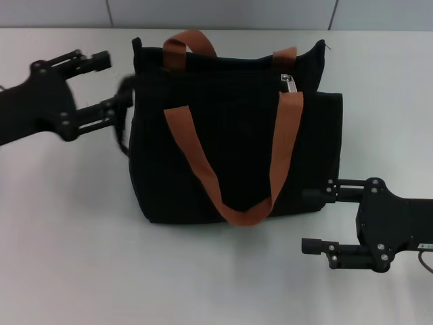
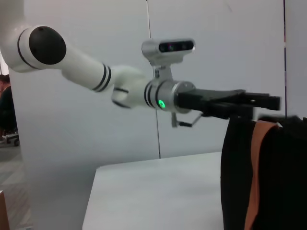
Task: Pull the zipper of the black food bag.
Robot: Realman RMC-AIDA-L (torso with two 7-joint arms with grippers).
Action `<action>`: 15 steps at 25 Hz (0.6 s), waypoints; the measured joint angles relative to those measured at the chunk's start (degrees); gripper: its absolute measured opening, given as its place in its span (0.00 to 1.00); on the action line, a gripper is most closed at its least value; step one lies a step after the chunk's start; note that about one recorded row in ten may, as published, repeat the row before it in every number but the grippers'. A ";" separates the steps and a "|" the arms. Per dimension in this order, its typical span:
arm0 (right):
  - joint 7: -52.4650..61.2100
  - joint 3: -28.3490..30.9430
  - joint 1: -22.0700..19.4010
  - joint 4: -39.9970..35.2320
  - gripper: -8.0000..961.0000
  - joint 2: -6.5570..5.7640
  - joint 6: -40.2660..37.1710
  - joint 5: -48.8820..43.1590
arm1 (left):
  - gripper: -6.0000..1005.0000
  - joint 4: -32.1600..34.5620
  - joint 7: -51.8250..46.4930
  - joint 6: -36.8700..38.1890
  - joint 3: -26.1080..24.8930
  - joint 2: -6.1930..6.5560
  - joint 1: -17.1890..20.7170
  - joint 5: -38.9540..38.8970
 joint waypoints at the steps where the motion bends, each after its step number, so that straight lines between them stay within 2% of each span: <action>1: 0.01 0.00 0.00 0.00 0.70 -0.01 0.02 0.00 | 0.61 1.76 -3.95 2.19 0.02 1.35 0.09 1.42; 3: 0.01 0.00 0.10 0.00 0.70 -0.01 0.19 0.00 | 0.65 2.80 -7.07 4.85 -0.03 2.73 0.12 2.14; 5: 0.01 0.00 0.28 0.05 0.70 -0.02 0.61 0.00 | 0.70 3.54 -10.23 9.84 -0.47 4.79 0.13 2.06; 7: 0.02 -0.02 0.56 0.24 0.70 -0.01 1.11 0.00 | 0.74 3.59 -11.56 14.11 -0.65 5.59 0.12 1.48; 10: 0.01 -0.07 0.90 0.60 0.70 0.06 1.63 0.00 | 0.79 3.34 -12.03 17.22 0.49 5.28 0.15 1.06; 14: -0.22 -0.19 1.14 1.10 0.70 0.21 2.65 0.00 | 0.81 2.24 -11.50 17.09 6.15 2.94 0.15 2.60; 15: -0.27 -0.29 1.21 1.50 0.70 0.21 3.05 0.00 | 0.81 2.24 -11.50 17.09 6.15 2.94 0.15 2.60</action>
